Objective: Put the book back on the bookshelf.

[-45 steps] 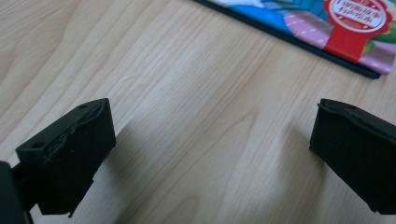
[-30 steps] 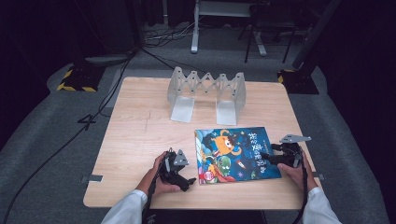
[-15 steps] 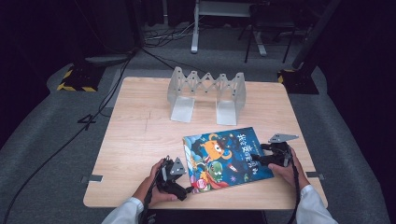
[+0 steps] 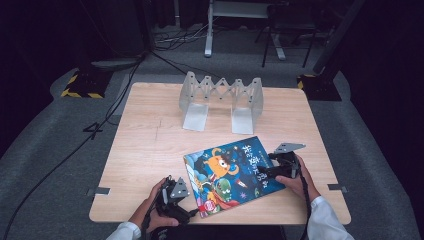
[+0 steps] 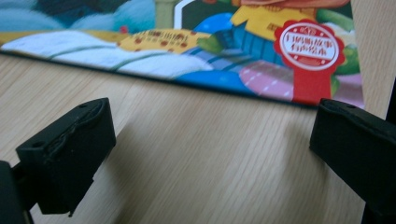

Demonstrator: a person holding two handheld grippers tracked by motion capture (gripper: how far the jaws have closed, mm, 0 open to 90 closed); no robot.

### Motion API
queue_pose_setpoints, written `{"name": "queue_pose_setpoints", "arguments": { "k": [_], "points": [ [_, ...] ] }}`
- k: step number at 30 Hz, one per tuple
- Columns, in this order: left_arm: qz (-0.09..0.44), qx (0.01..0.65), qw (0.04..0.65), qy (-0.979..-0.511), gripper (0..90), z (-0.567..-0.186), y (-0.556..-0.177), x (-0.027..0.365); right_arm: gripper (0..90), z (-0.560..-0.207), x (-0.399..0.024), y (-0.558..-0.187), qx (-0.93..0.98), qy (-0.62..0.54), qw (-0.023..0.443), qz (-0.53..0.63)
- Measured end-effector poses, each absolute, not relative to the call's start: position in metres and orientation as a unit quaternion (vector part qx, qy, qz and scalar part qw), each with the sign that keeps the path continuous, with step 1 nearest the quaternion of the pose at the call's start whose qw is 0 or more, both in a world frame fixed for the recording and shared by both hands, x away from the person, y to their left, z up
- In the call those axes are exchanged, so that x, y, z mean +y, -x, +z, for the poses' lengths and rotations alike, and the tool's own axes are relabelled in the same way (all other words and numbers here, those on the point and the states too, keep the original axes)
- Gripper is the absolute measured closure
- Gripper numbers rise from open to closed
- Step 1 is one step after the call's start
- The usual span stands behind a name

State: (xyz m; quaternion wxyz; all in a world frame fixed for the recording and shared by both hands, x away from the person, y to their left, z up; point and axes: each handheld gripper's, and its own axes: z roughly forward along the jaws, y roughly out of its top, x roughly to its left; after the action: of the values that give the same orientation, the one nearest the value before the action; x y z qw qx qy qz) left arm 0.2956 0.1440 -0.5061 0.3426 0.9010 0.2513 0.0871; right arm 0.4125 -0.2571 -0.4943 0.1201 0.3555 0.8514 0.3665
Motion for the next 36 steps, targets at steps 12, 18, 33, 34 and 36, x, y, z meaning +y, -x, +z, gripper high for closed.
{"name": "queue_pose_setpoints", "arguments": {
  "k": [12, 18, 33, 34, 36],
  "points": [
    [0.102, 0.295, 0.342, -0.886, 2.6, -0.506, -0.322, 0.174, 26.3, -0.494, -0.29, -0.373, 0.85, -0.352, 0.126, 0.37],
    [0.107, 0.3, 0.351, -0.881, 10.4, -0.504, -0.333, 0.176, 26.5, -0.495, -0.297, -0.349, 0.854, -0.337, 0.115, 0.379],
    [0.116, 0.297, 0.374, -0.871, 16.3, -0.489, -0.383, 0.157, 24.8, -0.499, -0.294, -0.339, 0.865, -0.318, 0.112, 0.373],
    [0.116, 0.297, 0.374, -0.871, 16.4, -0.489, -0.383, 0.157, 24.8, -0.499, -0.294, -0.339, 0.865, -0.318, 0.112, 0.373],
    [0.126, 0.294, 0.373, -0.871, 16.4, -0.49, -0.394, 0.149, 24.0, -0.499, -0.294, -0.339, 0.865, -0.317, 0.113, 0.372]
  ]
}}
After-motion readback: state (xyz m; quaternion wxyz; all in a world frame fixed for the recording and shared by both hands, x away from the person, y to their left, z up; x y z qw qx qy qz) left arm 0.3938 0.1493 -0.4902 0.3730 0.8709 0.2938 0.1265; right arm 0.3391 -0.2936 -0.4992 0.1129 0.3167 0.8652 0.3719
